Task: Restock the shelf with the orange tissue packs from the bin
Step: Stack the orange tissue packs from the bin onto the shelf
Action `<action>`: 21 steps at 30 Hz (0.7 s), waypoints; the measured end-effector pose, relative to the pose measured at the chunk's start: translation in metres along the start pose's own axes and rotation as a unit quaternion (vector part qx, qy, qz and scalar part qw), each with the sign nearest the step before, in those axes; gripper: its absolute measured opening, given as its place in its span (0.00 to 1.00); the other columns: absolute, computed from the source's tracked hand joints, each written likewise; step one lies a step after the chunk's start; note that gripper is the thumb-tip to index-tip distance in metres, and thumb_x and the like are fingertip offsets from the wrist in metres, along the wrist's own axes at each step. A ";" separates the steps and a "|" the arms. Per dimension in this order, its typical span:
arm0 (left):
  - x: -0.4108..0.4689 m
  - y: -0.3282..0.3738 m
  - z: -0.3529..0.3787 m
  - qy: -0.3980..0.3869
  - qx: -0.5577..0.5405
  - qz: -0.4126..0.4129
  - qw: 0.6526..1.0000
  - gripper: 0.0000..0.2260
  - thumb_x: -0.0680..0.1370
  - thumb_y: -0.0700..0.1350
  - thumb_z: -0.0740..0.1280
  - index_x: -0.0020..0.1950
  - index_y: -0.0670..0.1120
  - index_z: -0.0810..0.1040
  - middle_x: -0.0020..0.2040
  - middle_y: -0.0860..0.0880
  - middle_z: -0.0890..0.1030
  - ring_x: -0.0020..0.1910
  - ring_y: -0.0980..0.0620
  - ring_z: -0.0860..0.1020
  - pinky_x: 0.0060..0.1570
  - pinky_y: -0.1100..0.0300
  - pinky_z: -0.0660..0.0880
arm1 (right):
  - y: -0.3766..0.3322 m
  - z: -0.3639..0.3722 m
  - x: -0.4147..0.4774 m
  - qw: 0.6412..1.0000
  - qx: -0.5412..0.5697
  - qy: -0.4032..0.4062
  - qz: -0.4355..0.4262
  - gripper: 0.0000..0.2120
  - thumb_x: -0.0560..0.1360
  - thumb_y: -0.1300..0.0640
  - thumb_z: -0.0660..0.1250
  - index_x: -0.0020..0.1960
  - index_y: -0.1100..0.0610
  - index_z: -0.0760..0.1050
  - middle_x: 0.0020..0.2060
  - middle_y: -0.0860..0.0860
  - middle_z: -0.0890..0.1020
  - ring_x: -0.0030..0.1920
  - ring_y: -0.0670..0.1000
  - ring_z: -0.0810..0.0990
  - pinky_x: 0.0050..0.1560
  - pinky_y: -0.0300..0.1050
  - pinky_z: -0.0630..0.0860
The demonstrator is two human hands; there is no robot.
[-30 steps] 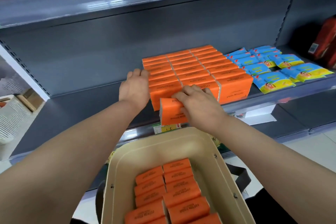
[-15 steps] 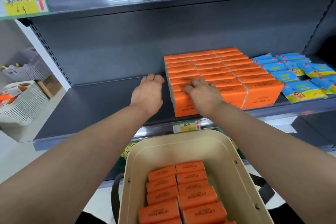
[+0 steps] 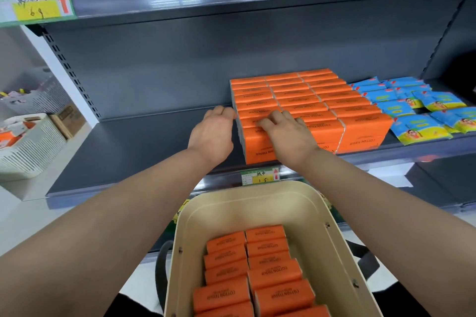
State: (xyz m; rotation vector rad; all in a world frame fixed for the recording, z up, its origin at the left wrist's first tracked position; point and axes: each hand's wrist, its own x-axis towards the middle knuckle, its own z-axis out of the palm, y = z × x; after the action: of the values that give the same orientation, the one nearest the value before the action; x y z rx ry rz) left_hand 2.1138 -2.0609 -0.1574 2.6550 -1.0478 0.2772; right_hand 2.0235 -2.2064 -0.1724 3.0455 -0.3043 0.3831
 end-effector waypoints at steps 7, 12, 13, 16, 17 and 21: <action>-0.030 0.005 -0.005 -0.001 -0.017 0.019 1.000 0.18 0.78 0.39 0.63 0.67 0.47 0.69 0.64 0.49 0.72 0.64 0.49 0.69 0.55 0.50 0.74 | -0.007 0.006 -0.041 0.999 -0.015 0.027 -0.039 0.25 0.72 0.66 0.64 0.68 0.53 0.67 0.62 0.53 0.70 0.64 0.55 0.67 0.60 0.50 0.65; -0.078 0.003 0.025 -0.121 0.011 0.031 0.992 0.13 0.77 0.43 0.64 0.62 0.48 0.73 0.60 0.48 0.75 0.61 0.48 0.72 0.56 0.53 0.72 | -0.017 0.040 -0.101 0.991 0.028 -0.094 -0.092 0.21 0.76 0.58 0.65 0.68 0.52 0.69 0.63 0.52 0.70 0.65 0.55 0.67 0.61 0.51 0.66; -0.088 0.002 0.034 -0.156 0.018 0.026 0.987 0.14 0.77 0.44 0.65 0.63 0.48 0.73 0.62 0.48 0.75 0.62 0.48 0.72 0.58 0.53 0.72 | -0.021 0.046 -0.113 0.987 0.026 -0.125 -0.101 0.20 0.76 0.57 0.65 0.67 0.51 0.70 0.63 0.52 0.70 0.65 0.55 0.68 0.60 0.51 0.66; -0.121 0.000 0.059 -0.252 0.025 0.015 0.967 0.16 0.76 0.47 0.66 0.64 0.49 0.73 0.63 0.50 0.75 0.62 0.49 0.73 0.59 0.55 0.71 | -0.030 0.070 -0.140 0.967 0.027 -0.226 -0.113 0.21 0.75 0.53 0.66 0.67 0.52 0.70 0.63 0.53 0.71 0.64 0.56 0.68 0.60 0.52 0.66; -0.132 0.000 0.066 -0.284 0.023 0.015 0.958 0.16 0.76 0.46 0.66 0.63 0.49 0.73 0.62 0.50 0.76 0.61 0.49 0.74 0.59 0.55 0.72 | -0.032 0.077 -0.147 0.960 0.032 -0.254 -0.111 0.22 0.75 0.52 0.66 0.68 0.52 0.69 0.64 0.53 0.70 0.64 0.56 0.68 0.62 0.52 0.66; -0.166 0.001 0.091 -0.396 0.030 0.037 0.917 0.17 0.75 0.47 0.67 0.64 0.46 0.74 0.62 0.47 0.76 0.61 0.47 0.74 0.59 0.57 0.70 | -0.034 0.099 -0.165 0.944 0.064 -0.314 -0.084 0.24 0.76 0.50 0.65 0.71 0.51 0.66 0.65 0.54 0.71 0.66 0.56 0.68 0.65 0.51 0.64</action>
State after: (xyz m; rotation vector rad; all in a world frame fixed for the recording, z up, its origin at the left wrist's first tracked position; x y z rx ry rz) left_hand 2.0007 -1.9853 -0.2882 2.8220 -1.3516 -0.8403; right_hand 1.8969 -2.1504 -0.3105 3.1955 -0.0358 -0.6145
